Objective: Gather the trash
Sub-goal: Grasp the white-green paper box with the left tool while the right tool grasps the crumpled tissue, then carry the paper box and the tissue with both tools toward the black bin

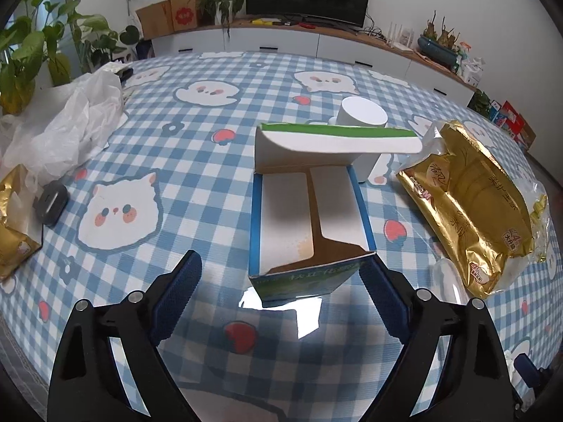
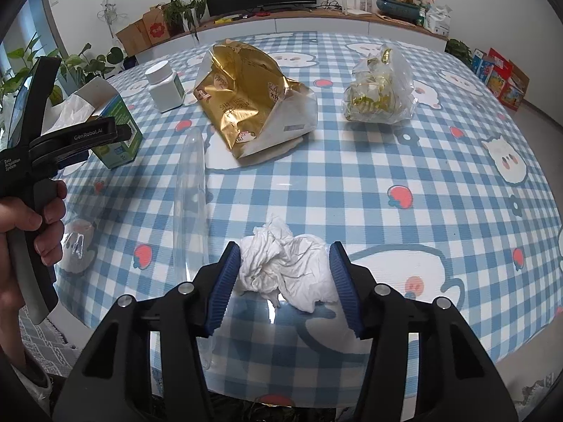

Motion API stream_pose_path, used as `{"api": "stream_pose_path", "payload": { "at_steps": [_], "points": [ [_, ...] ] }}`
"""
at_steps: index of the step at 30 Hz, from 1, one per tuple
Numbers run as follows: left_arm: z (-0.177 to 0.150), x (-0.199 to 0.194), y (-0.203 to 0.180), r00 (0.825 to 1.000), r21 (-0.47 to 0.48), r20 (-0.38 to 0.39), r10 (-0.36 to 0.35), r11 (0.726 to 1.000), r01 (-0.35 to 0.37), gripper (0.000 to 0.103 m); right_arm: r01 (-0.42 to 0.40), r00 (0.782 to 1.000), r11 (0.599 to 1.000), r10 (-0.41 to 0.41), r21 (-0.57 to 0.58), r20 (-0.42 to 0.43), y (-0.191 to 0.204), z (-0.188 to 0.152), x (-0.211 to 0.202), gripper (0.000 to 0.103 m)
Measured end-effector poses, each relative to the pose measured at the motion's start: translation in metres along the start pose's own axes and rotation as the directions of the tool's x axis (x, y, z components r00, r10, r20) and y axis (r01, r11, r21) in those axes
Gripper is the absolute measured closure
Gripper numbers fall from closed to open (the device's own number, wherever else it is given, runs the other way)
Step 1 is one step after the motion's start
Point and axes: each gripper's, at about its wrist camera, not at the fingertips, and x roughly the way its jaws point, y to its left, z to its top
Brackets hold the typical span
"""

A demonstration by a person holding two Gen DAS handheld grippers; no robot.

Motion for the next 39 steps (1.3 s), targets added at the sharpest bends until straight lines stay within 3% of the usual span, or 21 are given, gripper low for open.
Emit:
{"api": "stream_pose_path", "payload": {
  "at_steps": [6,12,17,25,39],
  "points": [
    [0.003,0.004,-0.002,1.0,-0.002,-0.005,-0.006,1.0,0.006,0.029,-0.007,1.0,1.0,0.007,-0.005,-0.012,0.003,-0.001,0.003,0.07],
    [0.003,0.008,-0.004,1.0,0.004,-0.025,-0.018,1.0,0.018,0.056,-0.025,1.0,1.0,0.026,0.019,-0.019,0.0,-0.001,0.004,0.083],
    [0.001,0.006,-0.005,1.0,0.016,-0.019,-0.018,1.0,0.019,0.056,-0.025,1.0,0.999,0.025,0.022,-0.012,-0.001,-0.001,0.003,0.089],
    [-0.007,-0.001,-0.009,1.0,0.035,-0.02,0.0,0.999,0.001,0.056,-0.021,1.0,0.999,0.021,0.034,0.006,-0.005,0.0,-0.003,0.089],
    [-0.05,-0.056,-0.012,0.998,0.058,-0.048,-0.041,0.997,0.044,0.057,-0.025,0.998,0.999,0.023,0.034,0.054,0.0,-0.003,-0.026,0.09]
  ]
}}
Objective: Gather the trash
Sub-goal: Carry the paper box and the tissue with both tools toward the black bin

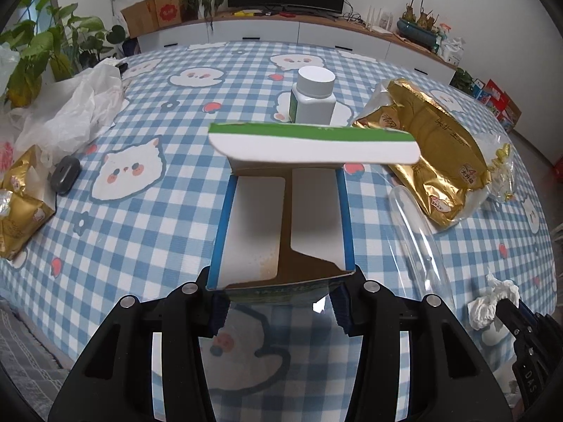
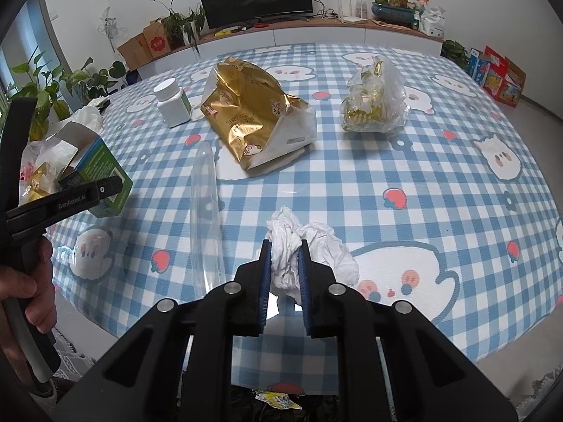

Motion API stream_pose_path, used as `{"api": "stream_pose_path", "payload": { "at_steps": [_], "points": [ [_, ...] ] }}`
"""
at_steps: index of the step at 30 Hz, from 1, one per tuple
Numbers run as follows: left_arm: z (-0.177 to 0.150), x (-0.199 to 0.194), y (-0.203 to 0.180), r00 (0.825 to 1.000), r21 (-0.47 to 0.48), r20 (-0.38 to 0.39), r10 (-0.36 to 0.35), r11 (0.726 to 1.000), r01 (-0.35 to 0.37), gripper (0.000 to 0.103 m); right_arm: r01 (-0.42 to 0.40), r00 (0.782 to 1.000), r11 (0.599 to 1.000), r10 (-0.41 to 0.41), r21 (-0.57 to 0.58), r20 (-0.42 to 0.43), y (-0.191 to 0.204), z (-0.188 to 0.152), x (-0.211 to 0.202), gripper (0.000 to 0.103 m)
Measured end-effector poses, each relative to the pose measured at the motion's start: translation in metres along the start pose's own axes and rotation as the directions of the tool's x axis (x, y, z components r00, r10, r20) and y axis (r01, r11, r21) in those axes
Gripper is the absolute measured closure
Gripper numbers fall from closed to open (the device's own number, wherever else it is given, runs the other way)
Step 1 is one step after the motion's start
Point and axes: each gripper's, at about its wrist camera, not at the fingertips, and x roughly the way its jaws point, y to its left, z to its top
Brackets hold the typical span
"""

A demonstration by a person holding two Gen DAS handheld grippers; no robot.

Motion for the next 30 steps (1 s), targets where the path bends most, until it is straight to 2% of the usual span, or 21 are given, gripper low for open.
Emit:
{"api": "stream_pose_path", "payload": {
  "at_steps": [30],
  "points": [
    [-0.085,-0.065,0.012,0.999,0.006,0.032,-0.02,1.0,0.02,0.057,-0.041,0.997,0.998,0.044,-0.05,0.057,0.039,-0.029,-0.054,0.09]
  ]
}}
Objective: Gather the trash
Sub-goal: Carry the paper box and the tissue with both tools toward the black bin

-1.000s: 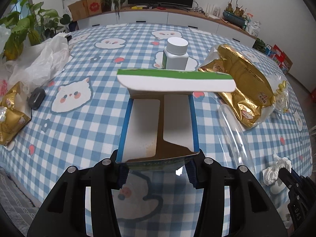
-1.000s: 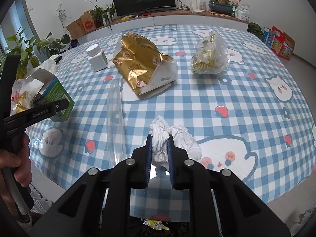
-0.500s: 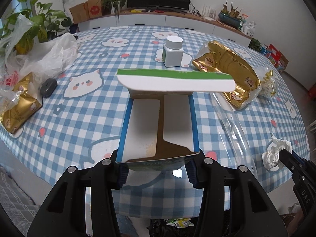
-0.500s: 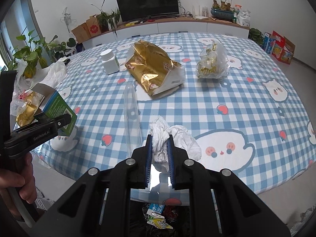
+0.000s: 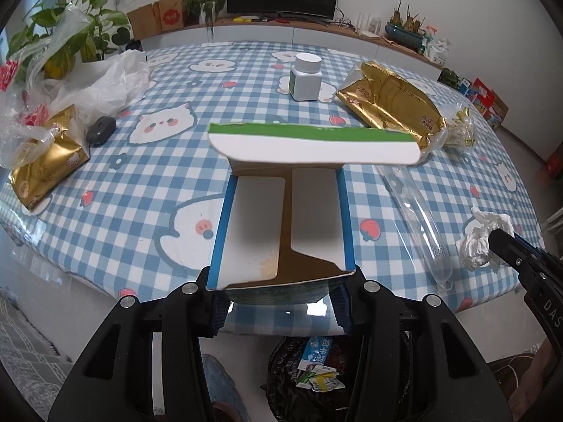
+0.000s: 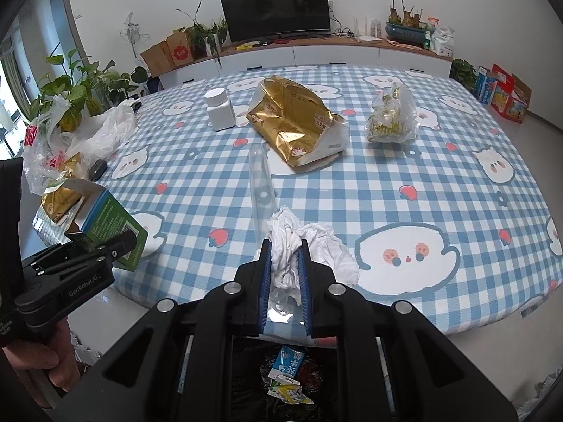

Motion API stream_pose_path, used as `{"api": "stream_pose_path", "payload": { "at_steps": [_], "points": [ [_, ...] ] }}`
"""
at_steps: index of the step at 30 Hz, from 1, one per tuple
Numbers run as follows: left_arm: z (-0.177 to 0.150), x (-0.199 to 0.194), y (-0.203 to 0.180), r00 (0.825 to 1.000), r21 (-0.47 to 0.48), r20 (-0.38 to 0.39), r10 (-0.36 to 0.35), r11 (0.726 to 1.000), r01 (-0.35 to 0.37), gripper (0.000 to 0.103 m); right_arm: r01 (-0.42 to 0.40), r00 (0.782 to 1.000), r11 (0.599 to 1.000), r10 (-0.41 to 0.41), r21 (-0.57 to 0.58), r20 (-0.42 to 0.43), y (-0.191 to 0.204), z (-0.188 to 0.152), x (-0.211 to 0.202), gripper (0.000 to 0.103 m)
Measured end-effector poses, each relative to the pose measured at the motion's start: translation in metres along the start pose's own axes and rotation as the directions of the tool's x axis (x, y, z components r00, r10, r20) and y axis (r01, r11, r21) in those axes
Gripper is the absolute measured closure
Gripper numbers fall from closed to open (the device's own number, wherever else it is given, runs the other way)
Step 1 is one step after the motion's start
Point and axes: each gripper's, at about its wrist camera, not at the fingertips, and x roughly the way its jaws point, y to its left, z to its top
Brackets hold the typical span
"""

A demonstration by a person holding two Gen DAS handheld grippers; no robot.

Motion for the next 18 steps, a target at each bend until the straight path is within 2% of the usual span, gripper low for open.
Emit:
{"api": "stream_pose_path", "payload": {
  "at_steps": [18],
  "points": [
    [-0.062,-0.011,0.015,0.999,-0.024,-0.044,0.011,1.0,-0.012,0.057,-0.009,0.999,1.0,0.008,-0.03,-0.034,0.023,-0.033,-0.007,0.09]
  ]
}}
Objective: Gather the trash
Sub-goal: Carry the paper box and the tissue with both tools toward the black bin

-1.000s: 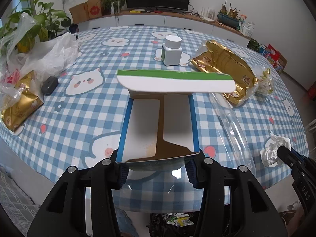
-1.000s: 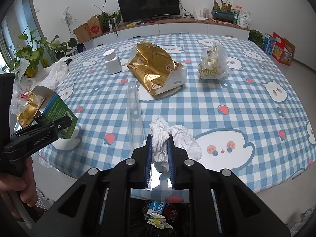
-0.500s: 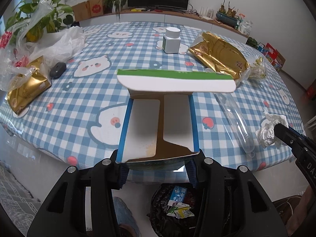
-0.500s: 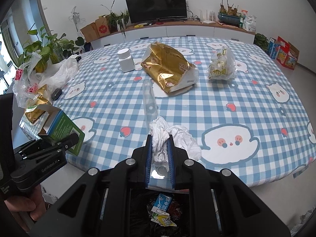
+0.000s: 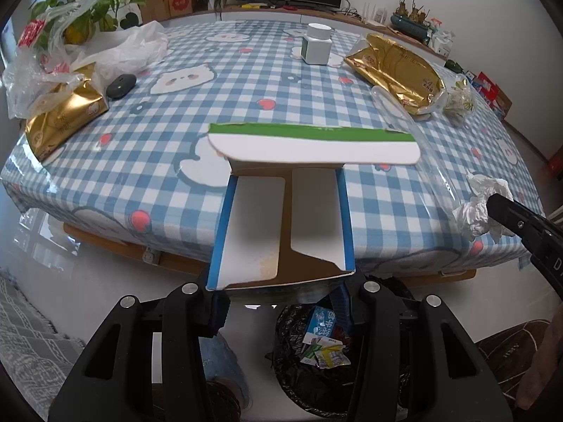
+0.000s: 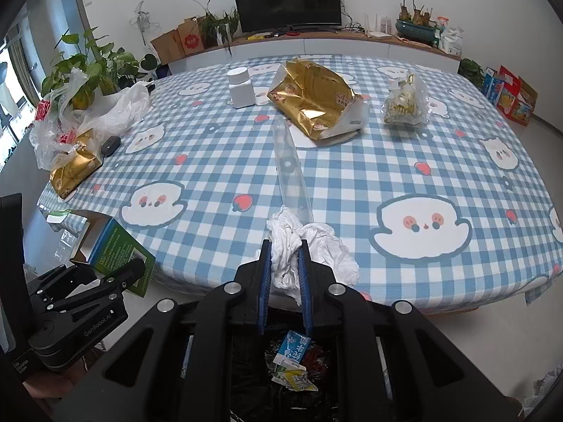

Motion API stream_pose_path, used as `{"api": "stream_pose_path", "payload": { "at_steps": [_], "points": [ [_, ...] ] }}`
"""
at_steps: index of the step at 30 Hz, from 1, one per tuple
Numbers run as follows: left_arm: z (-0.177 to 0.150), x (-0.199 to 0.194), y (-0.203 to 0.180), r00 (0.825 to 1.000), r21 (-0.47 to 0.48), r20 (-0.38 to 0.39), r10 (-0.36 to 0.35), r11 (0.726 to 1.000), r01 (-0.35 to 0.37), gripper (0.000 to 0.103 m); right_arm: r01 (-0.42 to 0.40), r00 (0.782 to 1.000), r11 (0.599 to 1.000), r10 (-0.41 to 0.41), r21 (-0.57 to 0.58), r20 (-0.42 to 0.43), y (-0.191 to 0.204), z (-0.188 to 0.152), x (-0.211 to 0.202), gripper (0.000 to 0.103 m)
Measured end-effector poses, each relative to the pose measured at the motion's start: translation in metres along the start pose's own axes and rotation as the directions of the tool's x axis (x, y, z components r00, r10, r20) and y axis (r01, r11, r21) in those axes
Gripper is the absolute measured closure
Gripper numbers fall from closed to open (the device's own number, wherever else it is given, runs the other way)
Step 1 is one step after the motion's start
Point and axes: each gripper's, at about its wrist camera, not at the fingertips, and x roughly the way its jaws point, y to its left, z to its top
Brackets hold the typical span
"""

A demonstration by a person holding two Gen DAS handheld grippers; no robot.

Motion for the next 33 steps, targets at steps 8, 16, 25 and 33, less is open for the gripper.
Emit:
{"api": "stream_pose_path", "payload": {
  "at_steps": [8,16,25,33],
  "points": [
    [-0.026,0.002,0.009,1.0,-0.017,-0.024,0.018,1.0,-0.019,0.057,0.005,0.999,1.0,-0.006,-0.007,-0.036,0.005,-0.022,0.004,0.09],
    [-0.05,0.01,0.016,0.997,-0.016,-0.055,0.046,0.999,-0.046,0.057,0.019,0.996,1.0,-0.02,-0.015,-0.088,0.008,-0.047,0.015,0.09],
    [-0.069,0.026,0.022,0.991,-0.004,-0.1,0.086,0.996,-0.087,0.057,0.034,0.989,0.999,-0.037,-0.023,-0.142,0.01,-0.072,0.032,0.09],
    [-0.083,0.041,0.026,0.985,-0.005,-0.146,0.093,0.996,-0.095,0.056,0.043,0.982,0.999,-0.049,-0.031,-0.185,0.009,-0.086,0.049,0.09]
  ]
}}
